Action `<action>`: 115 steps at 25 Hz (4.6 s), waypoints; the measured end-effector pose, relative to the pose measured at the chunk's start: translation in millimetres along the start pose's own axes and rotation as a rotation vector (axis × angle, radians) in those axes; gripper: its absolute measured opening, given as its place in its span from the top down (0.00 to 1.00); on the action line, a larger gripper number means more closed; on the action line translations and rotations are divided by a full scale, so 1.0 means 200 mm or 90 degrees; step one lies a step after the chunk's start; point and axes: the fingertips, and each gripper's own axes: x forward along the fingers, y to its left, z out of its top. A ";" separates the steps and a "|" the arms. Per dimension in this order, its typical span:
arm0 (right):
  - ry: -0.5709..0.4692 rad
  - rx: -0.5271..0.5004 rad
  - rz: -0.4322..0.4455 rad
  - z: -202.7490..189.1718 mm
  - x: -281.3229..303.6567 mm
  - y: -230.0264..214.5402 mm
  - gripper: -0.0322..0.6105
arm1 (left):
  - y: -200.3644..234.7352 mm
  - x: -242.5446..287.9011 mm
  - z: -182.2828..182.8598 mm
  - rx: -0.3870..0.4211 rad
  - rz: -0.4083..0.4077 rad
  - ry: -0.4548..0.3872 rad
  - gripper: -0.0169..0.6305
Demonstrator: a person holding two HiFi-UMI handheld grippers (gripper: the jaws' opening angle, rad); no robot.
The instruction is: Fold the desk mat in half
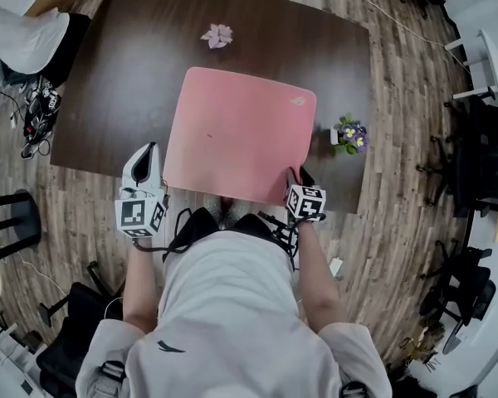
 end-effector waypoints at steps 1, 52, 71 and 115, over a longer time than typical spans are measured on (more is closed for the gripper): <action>0.000 0.001 0.008 0.00 0.00 0.02 0.75 | 0.00 -0.01 0.00 -0.001 0.001 0.001 0.96; -0.013 -0.034 0.106 0.42 0.37 1.63 0.89 | 1.21 -0.21 -0.05 0.025 -0.004 -0.016 0.96; 0.046 -0.081 0.166 0.22 0.41 1.84 0.75 | 1.24 -0.19 -0.05 0.028 -0.019 -0.018 0.96; -0.447 -0.096 0.037 0.76 -0.80 0.67 0.95 | 0.46 -0.18 0.03 0.054 -0.069 -0.040 0.96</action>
